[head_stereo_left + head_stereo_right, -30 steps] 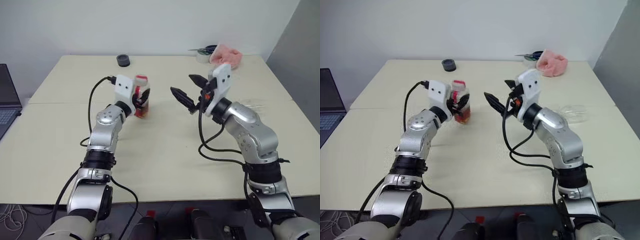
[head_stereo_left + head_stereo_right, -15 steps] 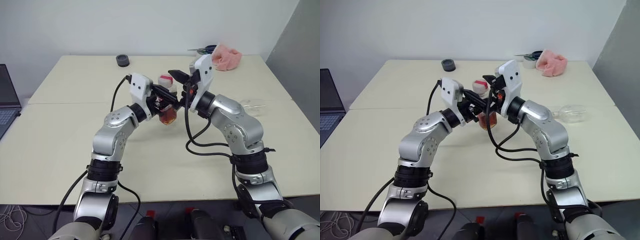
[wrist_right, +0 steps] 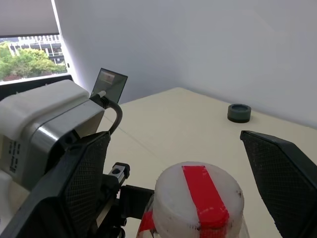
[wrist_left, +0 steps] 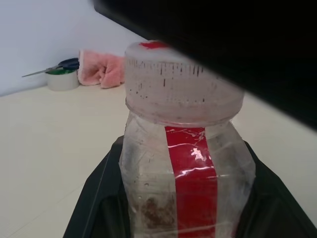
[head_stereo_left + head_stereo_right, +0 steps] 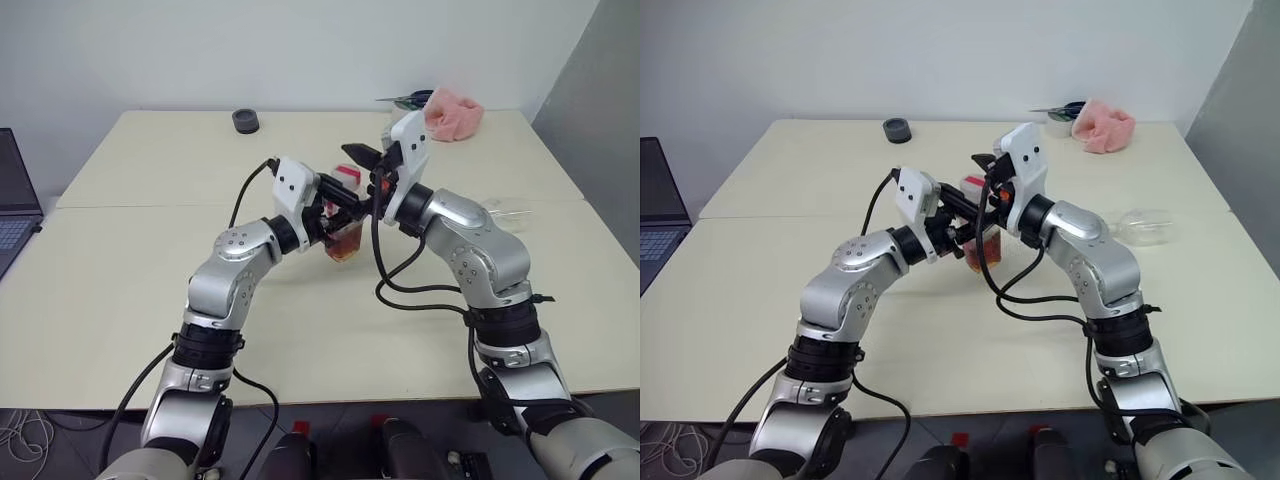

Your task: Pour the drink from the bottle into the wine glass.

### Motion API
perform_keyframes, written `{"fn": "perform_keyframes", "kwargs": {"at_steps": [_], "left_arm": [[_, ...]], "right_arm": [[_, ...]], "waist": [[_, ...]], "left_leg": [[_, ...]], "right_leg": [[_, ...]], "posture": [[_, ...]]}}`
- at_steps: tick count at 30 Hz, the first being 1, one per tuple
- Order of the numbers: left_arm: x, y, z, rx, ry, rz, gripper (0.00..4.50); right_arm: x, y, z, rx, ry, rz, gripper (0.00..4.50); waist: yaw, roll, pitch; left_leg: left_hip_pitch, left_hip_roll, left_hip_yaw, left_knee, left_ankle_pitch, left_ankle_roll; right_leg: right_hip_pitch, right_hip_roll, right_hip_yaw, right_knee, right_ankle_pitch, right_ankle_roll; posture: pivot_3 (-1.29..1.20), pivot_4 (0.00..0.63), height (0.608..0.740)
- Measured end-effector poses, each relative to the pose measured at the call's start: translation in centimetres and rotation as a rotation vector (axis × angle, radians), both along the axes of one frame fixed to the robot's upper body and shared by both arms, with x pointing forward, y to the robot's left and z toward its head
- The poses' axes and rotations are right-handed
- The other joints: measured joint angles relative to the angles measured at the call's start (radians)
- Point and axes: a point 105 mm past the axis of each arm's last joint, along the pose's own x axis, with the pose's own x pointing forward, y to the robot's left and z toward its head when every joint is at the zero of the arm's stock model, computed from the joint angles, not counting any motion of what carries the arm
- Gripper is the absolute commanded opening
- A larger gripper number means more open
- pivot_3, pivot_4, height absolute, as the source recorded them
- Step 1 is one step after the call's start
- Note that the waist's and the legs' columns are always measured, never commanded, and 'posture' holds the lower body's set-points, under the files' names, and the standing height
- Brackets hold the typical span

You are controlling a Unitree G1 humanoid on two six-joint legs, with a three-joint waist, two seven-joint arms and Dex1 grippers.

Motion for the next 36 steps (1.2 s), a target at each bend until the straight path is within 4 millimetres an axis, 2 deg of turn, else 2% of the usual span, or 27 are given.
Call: {"fn": "perform_keyframes", "kwargs": {"at_steps": [3, 7, 12, 19, 25, 30, 36], "left_arm": [[-0.4, -0.2, 0.3, 0.003, 0.0, -0.025, 1.92], [-1.4, 0.1, 1.0, 0.026, -0.023, -0.081, 1.92], [-1.8, 0.3, 1.1, 0.042, -0.013, -0.121, 1.92], [-1.7, 0.0, 1.2, 0.024, -0.009, -0.127, 1.92], [-1.5, -0.6, 1.8, 0.005, -0.023, -0.131, 1.92], [-1.6, -0.8, 1.8, 0.007, -0.021, -0.136, 1.92], [-1.6, -0.8, 1.7, 0.007, -0.021, -0.136, 1.92]], "right_arm": [[0.0, -0.6, 0.0, 0.011, 0.034, 0.02, 4.5], [-0.3, -2.5, 0.3, -0.011, 0.059, 0.034, 4.5], [-1.2, -3.5, 0.9, -0.025, 0.072, 0.073, 4.5], [-2.4, -2.6, 2.4, -0.018, 0.046, 0.104, 4.5], [-2.1, -1.3, 1.7, -0.014, 0.065, 0.07, 4.5], [-1.6, -1.5, 1.7, -0.01, 0.063, 0.017, 4.5], [-1.4, -1.8, 1.9, 0.003, 0.058, 0.001, 2.49]], "waist": [[0.0, 0.0, 0.0], [0.001, 0.0, 0.0], [0.0, 0.0, 0.0], [0.001, 0.001, 0.0], [0.001, 0.001, 0.0], [0.001, 0.001, 0.0], [0.001, 0.001, 0.0]], "left_leg": [[0.0, 0.0, 0.0, 0.0, 0.0, 0.0], [0.0, 0.0, 0.0, 0.0, 0.0, 0.0], [0.0, 0.0, 0.0, 0.0, 0.0, 0.0], [0.0, 0.0, 0.0, 0.0, 0.0, 0.0], [0.0, 0.0, 0.0, 0.0, 0.0, 0.0], [0.0, 0.0, 0.0, 0.0, 0.0, 0.0], [0.0, 0.0, 0.0, 0.0, 0.0, 0.0]], "right_leg": [[0.0, 0.0, 0.0, 0.0, 0.0, 0.0], [0.0, 0.0, 0.0, 0.0, 0.0, 0.0], [0.0, 0.0, 0.0, 0.0, 0.0, 0.0], [0.0, 0.0, 0.0, 0.0, 0.0, 0.0], [0.0, 0.0, 0.0, 0.0, 0.0, 0.0], [0.0, 0.0, 0.0, 0.0, 0.0, 0.0], [0.0, 0.0, 0.0, 0.0, 0.0, 0.0]], "posture": [[0.0, 0.15, 0.74], [0.0, 0.15, 0.74], [0.0, 0.15, 0.74], [0.0, 0.15, 0.74], [0.0, 0.15, 0.74], [0.0, 0.15, 0.74], [0.0, 0.15, 0.74]]}}
